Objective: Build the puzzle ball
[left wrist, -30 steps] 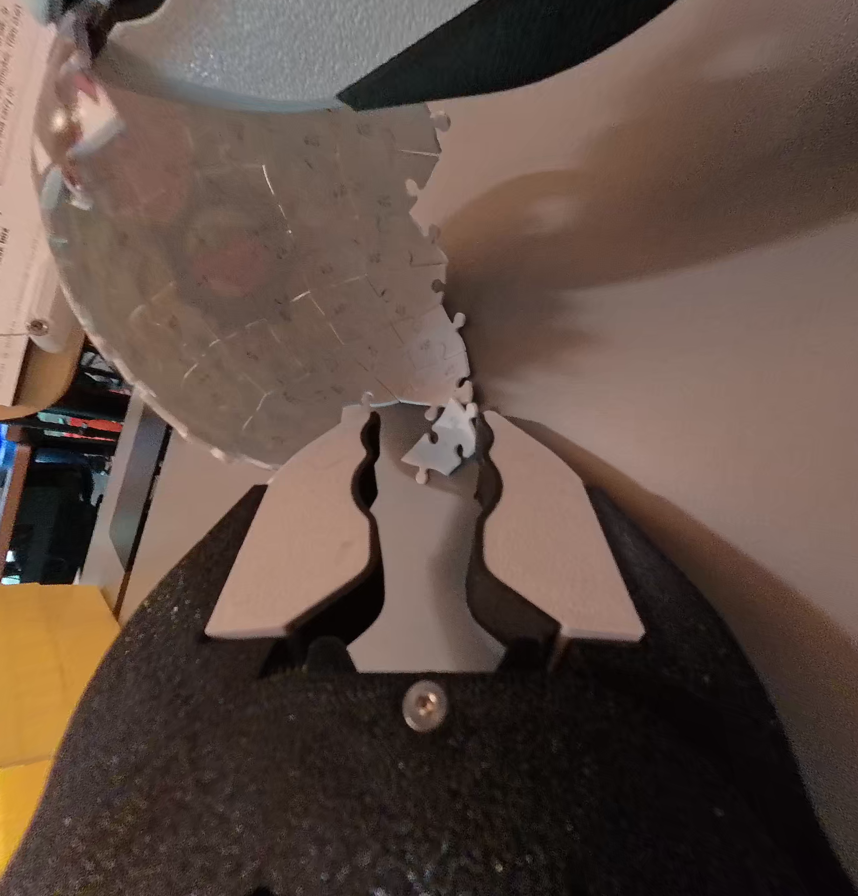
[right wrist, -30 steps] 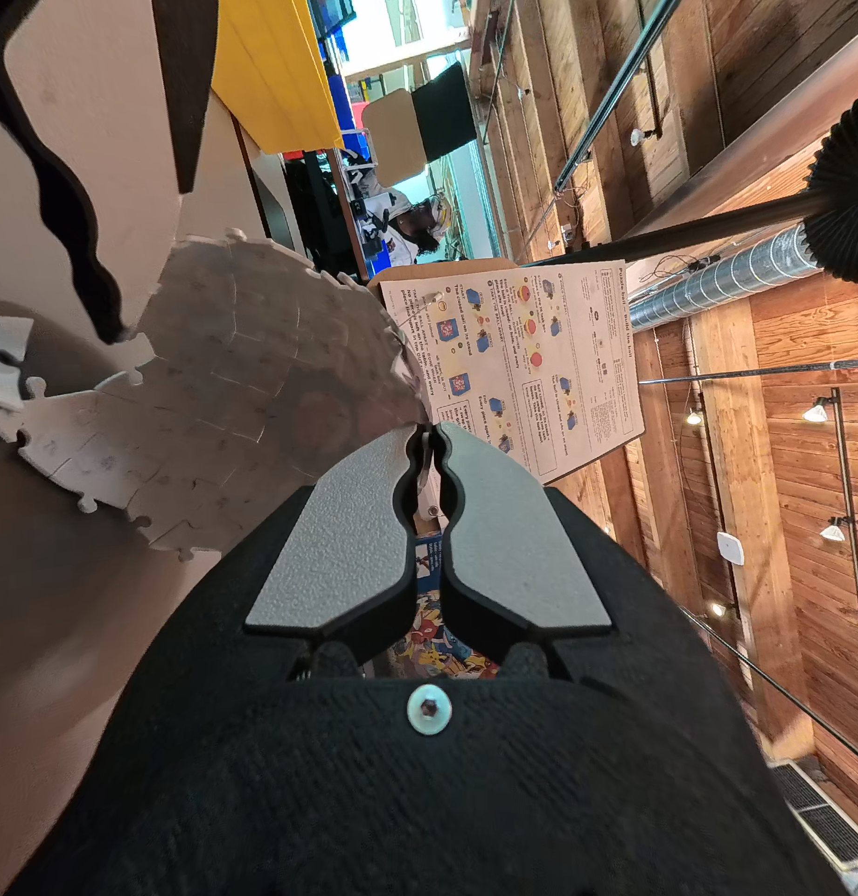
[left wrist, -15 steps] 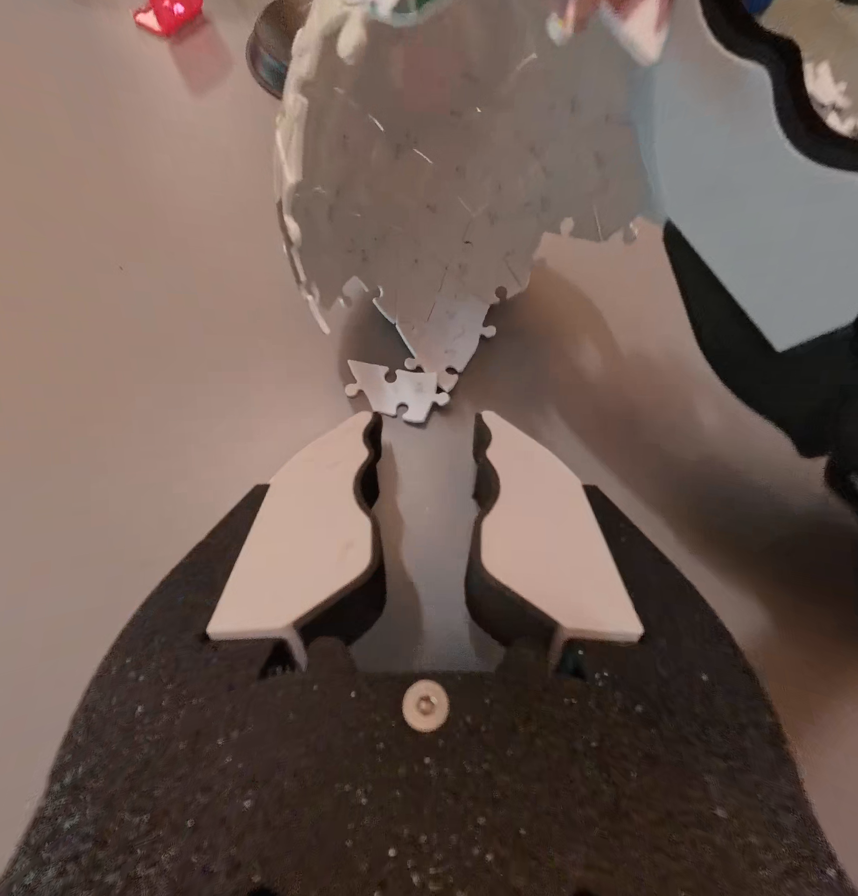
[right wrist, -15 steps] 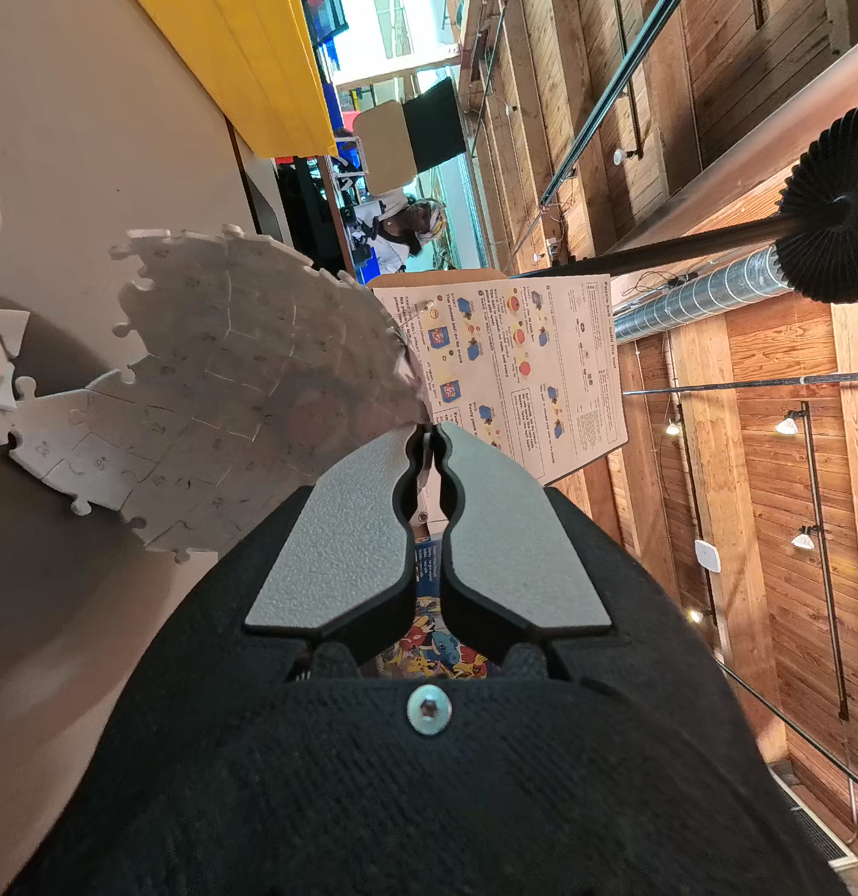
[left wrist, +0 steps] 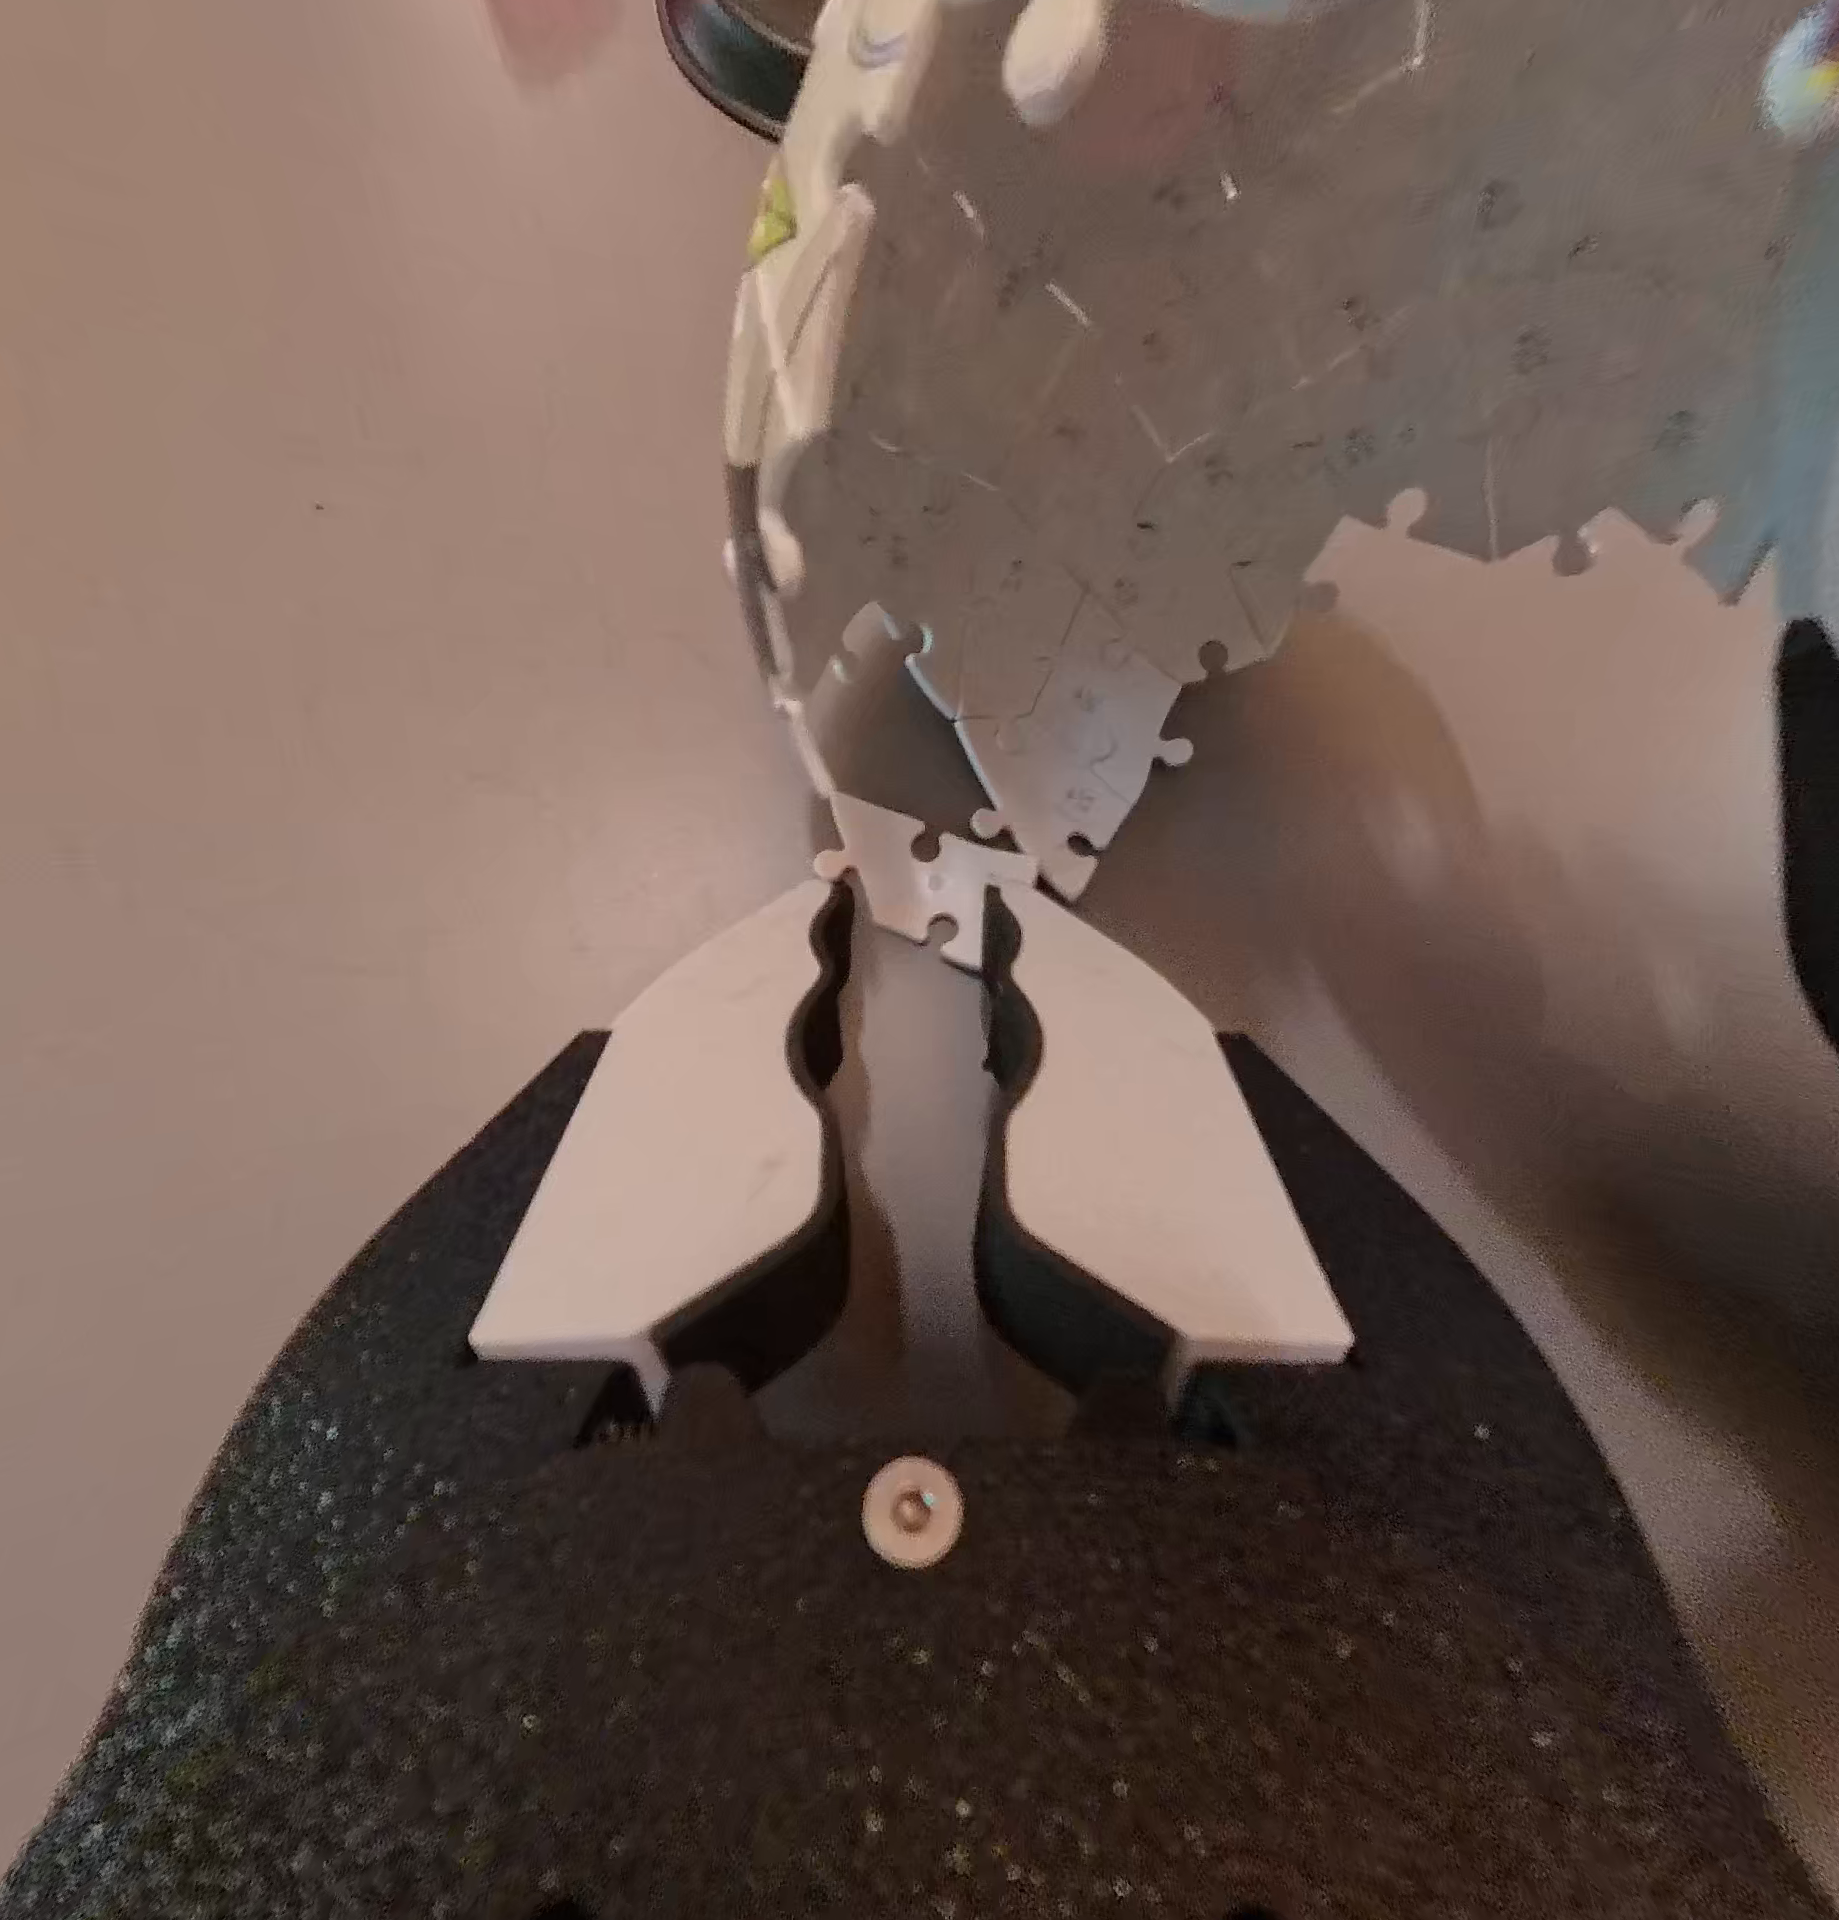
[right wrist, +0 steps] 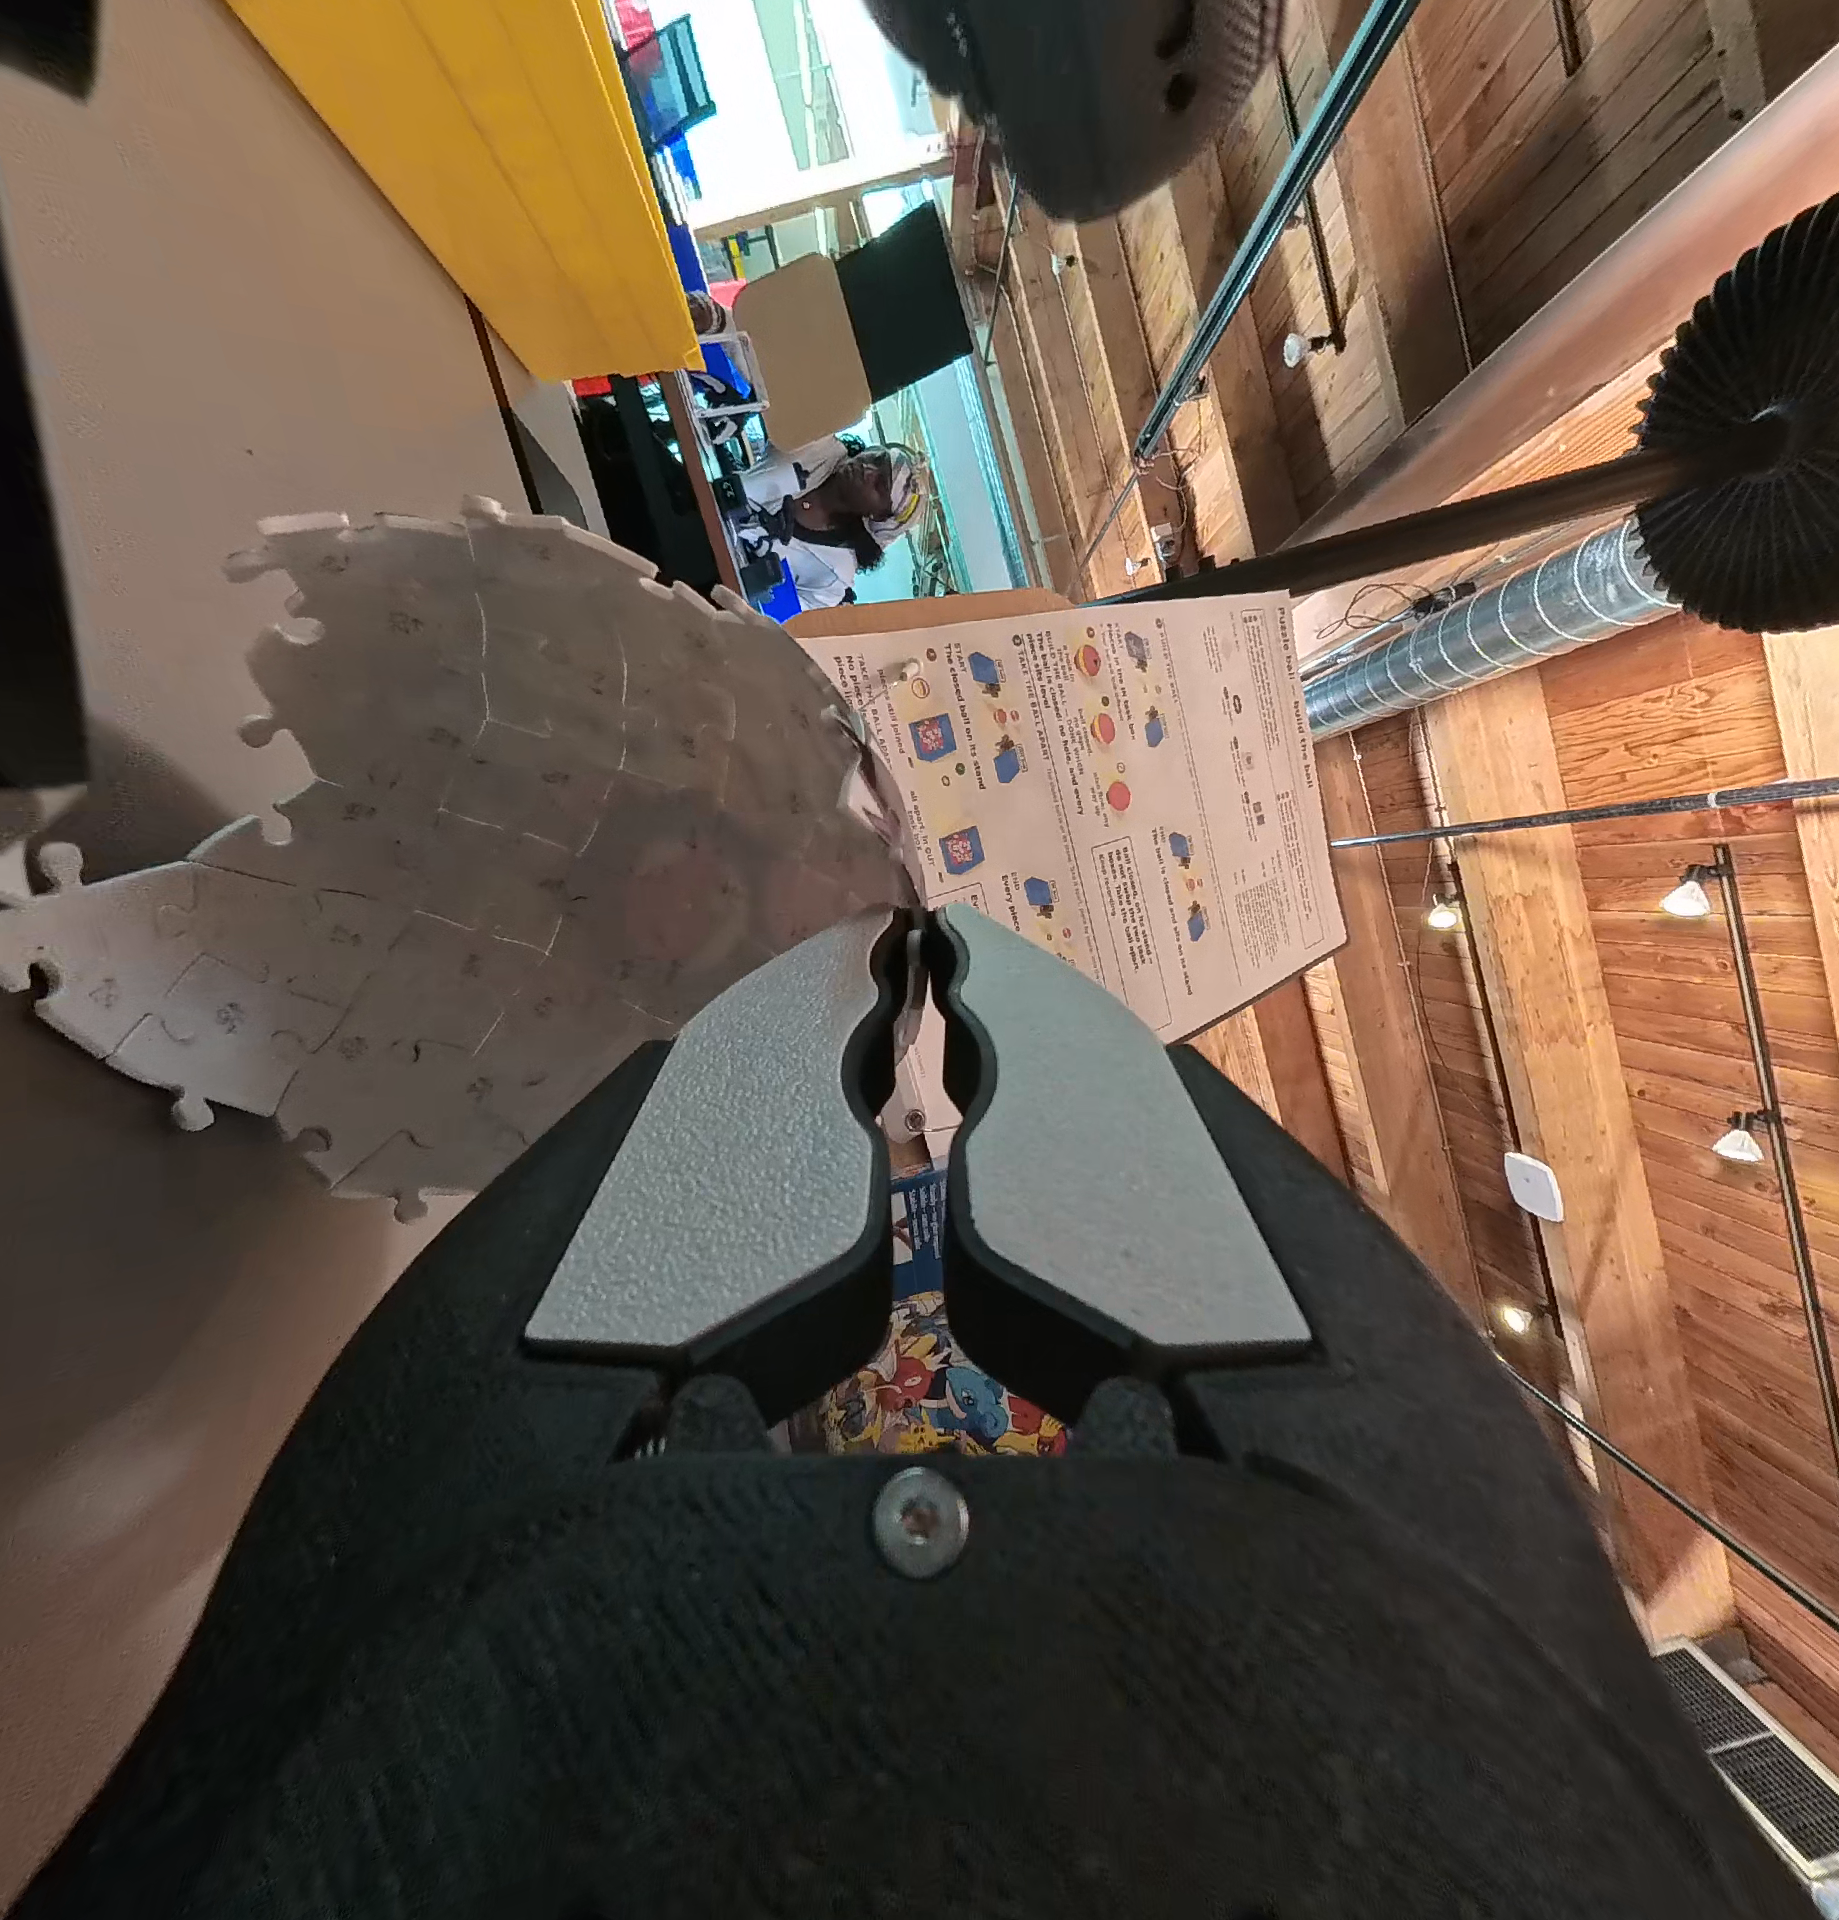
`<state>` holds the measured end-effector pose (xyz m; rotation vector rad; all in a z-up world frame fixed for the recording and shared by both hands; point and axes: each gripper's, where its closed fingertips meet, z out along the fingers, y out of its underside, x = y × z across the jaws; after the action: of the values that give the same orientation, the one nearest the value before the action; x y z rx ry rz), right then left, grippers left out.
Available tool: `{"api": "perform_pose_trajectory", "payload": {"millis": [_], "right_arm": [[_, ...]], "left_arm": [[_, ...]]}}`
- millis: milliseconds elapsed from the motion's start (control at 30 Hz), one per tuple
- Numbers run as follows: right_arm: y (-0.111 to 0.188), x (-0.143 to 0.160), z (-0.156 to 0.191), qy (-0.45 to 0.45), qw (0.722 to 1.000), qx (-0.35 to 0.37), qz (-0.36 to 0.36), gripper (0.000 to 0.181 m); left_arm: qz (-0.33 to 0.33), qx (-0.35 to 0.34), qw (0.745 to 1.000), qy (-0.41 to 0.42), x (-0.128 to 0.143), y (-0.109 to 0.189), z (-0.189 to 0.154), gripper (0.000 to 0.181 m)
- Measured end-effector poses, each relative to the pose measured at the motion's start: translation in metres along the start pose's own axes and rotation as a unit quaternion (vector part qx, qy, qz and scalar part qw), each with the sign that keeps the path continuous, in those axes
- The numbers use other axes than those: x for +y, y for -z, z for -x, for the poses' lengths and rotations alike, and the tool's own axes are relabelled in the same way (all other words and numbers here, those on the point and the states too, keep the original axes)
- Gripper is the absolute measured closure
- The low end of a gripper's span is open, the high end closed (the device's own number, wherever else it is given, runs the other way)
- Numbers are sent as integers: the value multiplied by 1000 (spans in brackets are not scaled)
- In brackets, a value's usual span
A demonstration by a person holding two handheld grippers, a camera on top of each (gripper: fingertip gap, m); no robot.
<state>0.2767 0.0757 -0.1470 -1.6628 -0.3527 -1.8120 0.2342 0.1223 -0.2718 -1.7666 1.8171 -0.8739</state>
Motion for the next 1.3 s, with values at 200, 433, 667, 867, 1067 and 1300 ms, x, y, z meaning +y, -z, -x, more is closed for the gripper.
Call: {"api": "perform_pose_trajectory", "payload": {"millis": [200,433,667,867,1067,1300], "right_arm": [[1,-3,0,6,1000,1,-2,178],[1,-2,0,5,1000,3,0,178],[1,0,0,-2,1000,3,0,178],[1,1,0,-3,1000,3,1,178],[0,-2,0,3,1000,4,-2,178],[0,0,0,7,1000,5,2,178]], "left_arm": [[14,-3,999,-32,7,5,8,162],[9,-13,999,-36,9,5,-2,131],[18,-20,998,-52,3,-4,4,128],[19,2,997,-71,10,6,19,148],[14,46,995,-82,10,9,16,141],[28,29,994,-98,6,2,19,164]]}}
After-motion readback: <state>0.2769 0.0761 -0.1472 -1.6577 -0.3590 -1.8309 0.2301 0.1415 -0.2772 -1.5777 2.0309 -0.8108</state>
